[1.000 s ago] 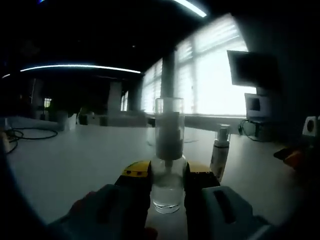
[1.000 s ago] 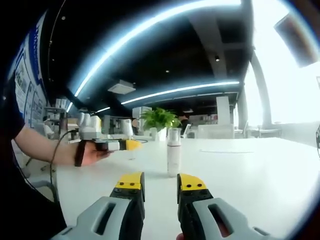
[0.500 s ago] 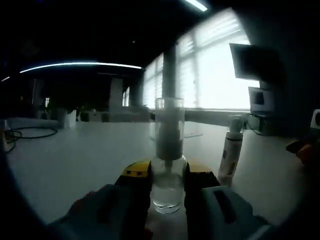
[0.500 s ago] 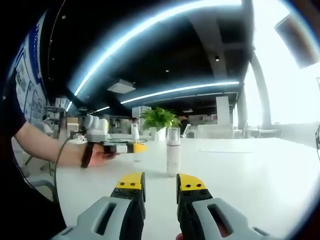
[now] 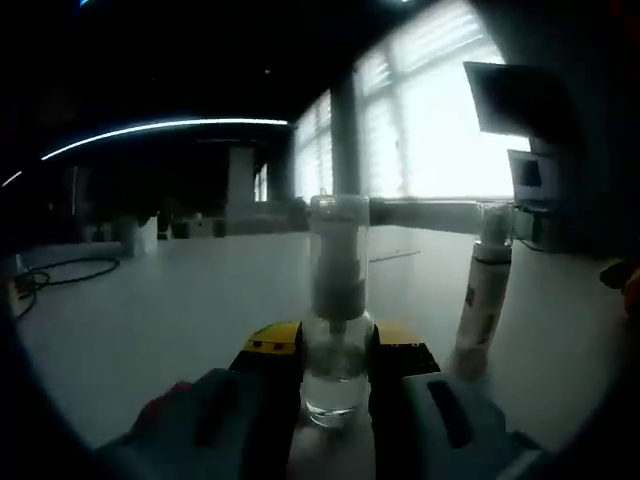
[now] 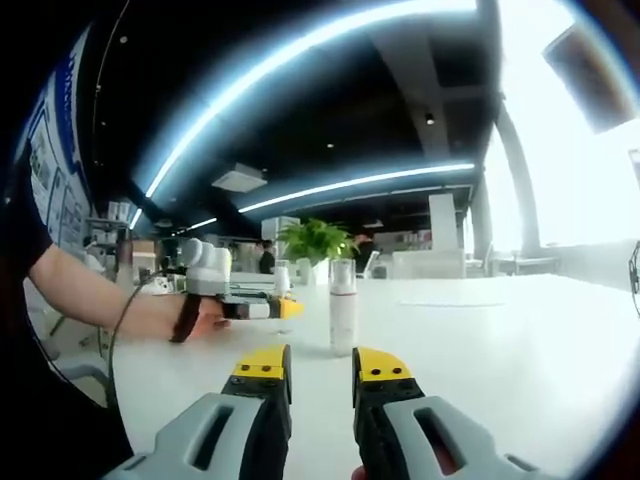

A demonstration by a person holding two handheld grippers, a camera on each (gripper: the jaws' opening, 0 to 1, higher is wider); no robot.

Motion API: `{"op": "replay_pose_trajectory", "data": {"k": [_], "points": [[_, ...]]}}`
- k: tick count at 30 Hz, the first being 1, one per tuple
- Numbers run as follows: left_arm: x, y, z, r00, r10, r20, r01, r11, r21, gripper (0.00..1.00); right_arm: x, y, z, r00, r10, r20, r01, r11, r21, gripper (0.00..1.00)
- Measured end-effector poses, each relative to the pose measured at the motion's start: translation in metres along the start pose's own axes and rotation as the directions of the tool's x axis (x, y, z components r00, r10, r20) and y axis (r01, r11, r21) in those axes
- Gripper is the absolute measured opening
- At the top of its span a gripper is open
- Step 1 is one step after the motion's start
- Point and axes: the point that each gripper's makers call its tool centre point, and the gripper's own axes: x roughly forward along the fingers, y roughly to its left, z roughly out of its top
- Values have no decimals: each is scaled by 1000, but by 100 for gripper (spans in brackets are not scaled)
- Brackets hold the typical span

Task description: Clamp pump bottle remove cover press pump head put on cover

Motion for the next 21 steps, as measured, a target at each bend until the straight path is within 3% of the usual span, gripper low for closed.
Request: {"op": "replay_pose_trajectory", "data": {"k": [9, 21], "points": [[-5, -6, 4, 1000, -22, 18, 21, 999, 43, 16, -1, 1, 0, 1000, 3, 4, -3, 1000, -4, 19], [-5, -2, 1, 1000, -27, 3, 27, 1000, 12, 17, -1, 3, 1, 1000, -2, 5, 2, 1000, -8, 18]]}}
